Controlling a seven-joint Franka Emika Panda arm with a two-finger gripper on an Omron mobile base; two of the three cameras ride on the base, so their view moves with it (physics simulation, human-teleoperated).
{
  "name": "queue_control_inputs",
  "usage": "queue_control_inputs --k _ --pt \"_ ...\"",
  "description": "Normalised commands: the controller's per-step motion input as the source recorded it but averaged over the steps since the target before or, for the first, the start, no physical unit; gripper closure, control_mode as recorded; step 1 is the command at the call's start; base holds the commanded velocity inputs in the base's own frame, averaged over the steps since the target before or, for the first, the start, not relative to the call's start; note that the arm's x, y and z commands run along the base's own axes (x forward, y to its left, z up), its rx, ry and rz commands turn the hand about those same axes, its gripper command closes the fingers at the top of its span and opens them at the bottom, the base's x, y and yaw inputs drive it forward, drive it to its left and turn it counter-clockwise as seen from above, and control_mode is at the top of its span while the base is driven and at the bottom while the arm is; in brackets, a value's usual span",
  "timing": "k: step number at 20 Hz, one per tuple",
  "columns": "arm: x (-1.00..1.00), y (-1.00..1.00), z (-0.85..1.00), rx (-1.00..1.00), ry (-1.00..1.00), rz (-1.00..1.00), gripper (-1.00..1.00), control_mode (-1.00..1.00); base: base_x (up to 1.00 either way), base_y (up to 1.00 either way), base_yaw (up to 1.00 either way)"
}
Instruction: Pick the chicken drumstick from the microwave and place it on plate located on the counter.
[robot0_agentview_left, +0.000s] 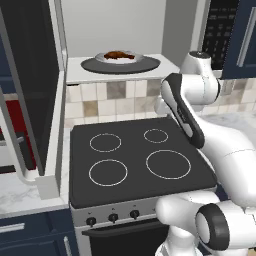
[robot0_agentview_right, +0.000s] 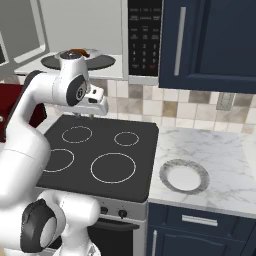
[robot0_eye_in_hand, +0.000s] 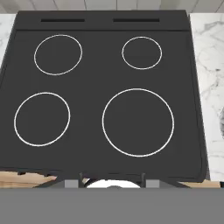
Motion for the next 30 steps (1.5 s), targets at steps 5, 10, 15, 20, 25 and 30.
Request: queue_control_inputs --k 5,10,15,20,25,30 --pt "-0.3 -0.03 0.15 0.0 -0.16 0.0 -1.0 -1.0 0.0 0.0 0.0" --pt "-0.21 0.08 0.83 0.0 -0.22 0.07 -1.0 -1.0 0.0 0.0 0.0" --pt "-0.1 0.13 0.93 0.0 -0.27 0.13 -1.0 -1.0 0.0 0.0 0.0" --pt "-0.1 0.1 0.88 0.02 -0.3 0.12 -1.0 -1.0 0.0 0.0 0.0" --pt "-0.02 0.07 0.9 0.0 -0.12 0.04 -1.0 -1.0 0.0 0.0 0.0" --pt "0.03 0.23 0.39 0.01 -0.17 0.0 -1.0 -1.0 0.0 0.0 0.0"
